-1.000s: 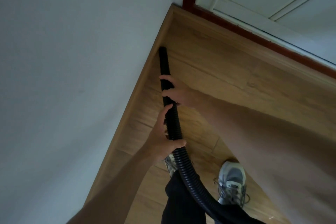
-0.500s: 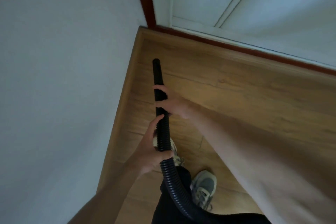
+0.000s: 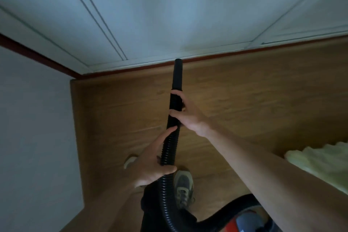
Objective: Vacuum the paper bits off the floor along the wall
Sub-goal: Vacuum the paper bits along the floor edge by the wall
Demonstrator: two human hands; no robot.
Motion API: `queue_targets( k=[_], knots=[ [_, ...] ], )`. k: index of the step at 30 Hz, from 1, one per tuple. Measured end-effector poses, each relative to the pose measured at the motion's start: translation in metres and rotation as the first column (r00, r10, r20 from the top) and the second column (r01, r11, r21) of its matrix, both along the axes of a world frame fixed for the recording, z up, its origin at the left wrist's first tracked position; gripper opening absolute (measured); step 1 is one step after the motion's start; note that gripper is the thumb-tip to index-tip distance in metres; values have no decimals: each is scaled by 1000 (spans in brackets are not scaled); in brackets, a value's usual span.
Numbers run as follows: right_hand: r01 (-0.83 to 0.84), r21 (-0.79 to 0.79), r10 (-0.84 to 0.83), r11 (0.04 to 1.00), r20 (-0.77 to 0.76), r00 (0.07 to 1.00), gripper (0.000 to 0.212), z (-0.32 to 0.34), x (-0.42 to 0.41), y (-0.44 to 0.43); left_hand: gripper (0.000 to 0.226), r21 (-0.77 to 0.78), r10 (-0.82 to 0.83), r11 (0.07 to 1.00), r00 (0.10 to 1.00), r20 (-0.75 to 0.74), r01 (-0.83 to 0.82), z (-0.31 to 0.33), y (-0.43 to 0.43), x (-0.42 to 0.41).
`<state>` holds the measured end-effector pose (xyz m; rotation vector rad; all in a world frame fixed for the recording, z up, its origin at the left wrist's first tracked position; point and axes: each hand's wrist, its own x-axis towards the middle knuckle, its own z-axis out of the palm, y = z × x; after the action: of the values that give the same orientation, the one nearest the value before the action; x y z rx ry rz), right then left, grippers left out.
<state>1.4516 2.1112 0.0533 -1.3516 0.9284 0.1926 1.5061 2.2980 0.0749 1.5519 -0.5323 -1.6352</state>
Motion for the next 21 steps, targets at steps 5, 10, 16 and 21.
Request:
queue_targets(
  k=[5, 10, 16, 21],
  knots=[
    [181, -25, -179, 983, 51, 983, 58, 47, -76, -50, 93, -49, -241, 969, 970, 37, 243, 35, -63, -33],
    [348, 27, -349, 937, 62, 935, 55, 75, -156, -83, 90, -68, -458, 886, 888, 26, 459, 60, -116, -69],
    [560, -128, -556, 819, 67, 829, 60, 88, -252, -85, 88, -38, -727, 686, 684, -54, 727, 84, -170, -118],
    [704, -210, -708, 679, 69, 703, 65, 105, -314, -67, 87, -54, -898, 428, 431, 86, 902, 105, -203, -159]
  ],
)
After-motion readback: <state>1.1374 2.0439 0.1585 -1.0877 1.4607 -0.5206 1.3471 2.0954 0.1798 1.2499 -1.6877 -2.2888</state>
